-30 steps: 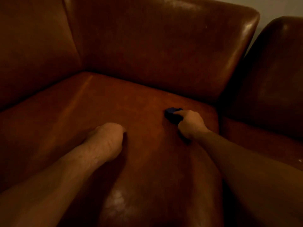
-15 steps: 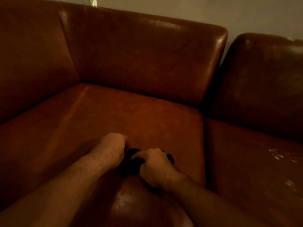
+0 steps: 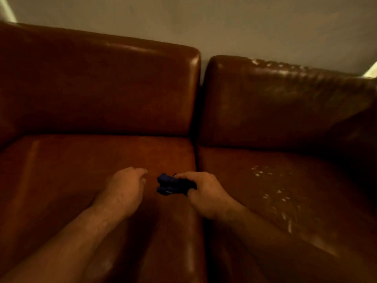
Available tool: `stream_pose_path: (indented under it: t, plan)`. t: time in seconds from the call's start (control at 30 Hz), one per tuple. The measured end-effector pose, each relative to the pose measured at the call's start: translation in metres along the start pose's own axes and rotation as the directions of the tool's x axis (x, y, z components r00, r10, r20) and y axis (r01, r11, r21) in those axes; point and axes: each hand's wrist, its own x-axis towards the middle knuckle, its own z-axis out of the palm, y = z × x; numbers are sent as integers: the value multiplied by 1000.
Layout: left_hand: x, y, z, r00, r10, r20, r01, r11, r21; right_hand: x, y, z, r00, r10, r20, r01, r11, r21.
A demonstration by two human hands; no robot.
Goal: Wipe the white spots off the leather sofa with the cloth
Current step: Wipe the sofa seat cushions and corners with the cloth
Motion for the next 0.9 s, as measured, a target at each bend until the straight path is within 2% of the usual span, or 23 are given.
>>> stream_pose_path:
  t: [0.17, 0.33, 0.47, 0.7, 0.8, 0.9]
  plan:
    - [29, 90, -35, 990, 141, -1, -141, 989, -34, -20, 14, -94, 987, 128, -101, -132, 990, -38]
    - [50, 168, -9, 974, 213, 76, -212, 977, -20, -28, 63, -166, 960, 219, -175, -237, 967, -91]
    - [62, 209, 33, 978, 182, 104, -182, 983, -8, -15, 117, -196, 956, 218, -198, -245, 961, -126]
    - [80, 256, 107, 988, 54, 146, -50, 998, -28, 12, 205, -226, 973, 123, -193, -152, 978, -141]
    - [85, 267, 137, 979, 4, 204, -5, 1000, 6, 25, 239, -233, 965, 135, -224, -168, 977, -133]
    - [92, 270, 165, 959, -54, 279, 47, 998, 32, 46, 266, -237, 962, 113, -249, -170, 960, -220]
